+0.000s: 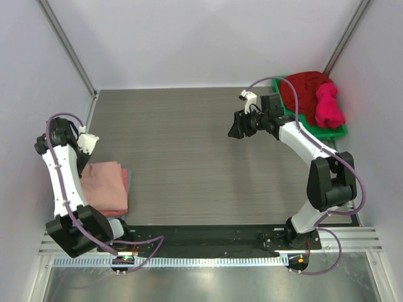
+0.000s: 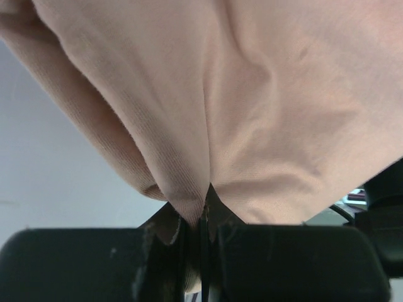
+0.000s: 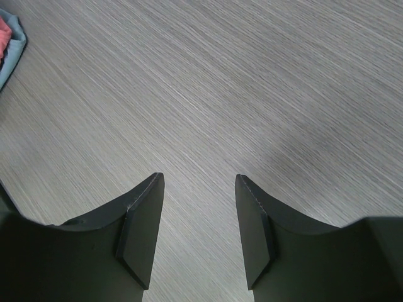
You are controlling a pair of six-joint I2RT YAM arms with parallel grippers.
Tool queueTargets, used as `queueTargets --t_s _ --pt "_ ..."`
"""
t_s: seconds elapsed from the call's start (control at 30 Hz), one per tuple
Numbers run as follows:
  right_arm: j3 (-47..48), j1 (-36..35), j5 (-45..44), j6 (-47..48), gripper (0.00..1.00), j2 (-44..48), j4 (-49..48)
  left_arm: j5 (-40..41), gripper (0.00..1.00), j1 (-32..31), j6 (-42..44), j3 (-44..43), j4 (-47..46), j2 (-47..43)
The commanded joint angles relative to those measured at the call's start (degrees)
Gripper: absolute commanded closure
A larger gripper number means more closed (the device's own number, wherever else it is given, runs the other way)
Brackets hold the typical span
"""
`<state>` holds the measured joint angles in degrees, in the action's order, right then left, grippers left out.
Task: Fold and stack the t-shirts
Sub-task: Neatly place the folded tshirt to the corner
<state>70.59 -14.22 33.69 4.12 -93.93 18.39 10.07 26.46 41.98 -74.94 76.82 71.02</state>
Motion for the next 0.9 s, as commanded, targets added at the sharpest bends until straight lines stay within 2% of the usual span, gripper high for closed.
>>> queueTargets --t_s 0.0,0.23,0.5,0.57,0.6,0.67,0.8,0.87 --pt "2.45 -0.81 0.32 -0.60 0.45 0.06 -2.48 4.25 1.00 0.70 2.41 1.45 -6.39 2.35" --pt "1.31 -1.87 -0.21 -0.52 0.45 0.41 -2.75 7.34 1.00 3.07 3.02 0.06 -11.16 9.21" --pt "0.08 -1.87 -1.17 0.19 0.43 1.03 -3.01 8.39 0.99 3.86 3.03 -0.12 -12.13 11.68" --pt "0.08 -1.87 -1.17 0.36 0.41 1.55 -3.19 11.01 0.81 3.86 0.93 0.05 -14.48 11.16" --pt "0.08 -1.87 -1.26 0.36 0.41 1.73 -3.10 11.81 0.66 3.86 0.04 -0.12 -15.98 10.54" --pt "0.43 -1.87 -1.70 0.63 0.39 2.61 -3.10 12.17 0.55 3.78 -1.97 -1.52 -20.45 8.01" --pt "1.48 -1.87 -2.84 1.06 0.36 3.14 -3.10 8.14 0.48 1.85 -11.27 -11.79 -23.46 7.81" --pt "3.05 -1.87 -3.89 1.07 0.35 2.70 -3.10 7.17 0.46 -2.69 -13.23 -19.00 -21.89 9.39"
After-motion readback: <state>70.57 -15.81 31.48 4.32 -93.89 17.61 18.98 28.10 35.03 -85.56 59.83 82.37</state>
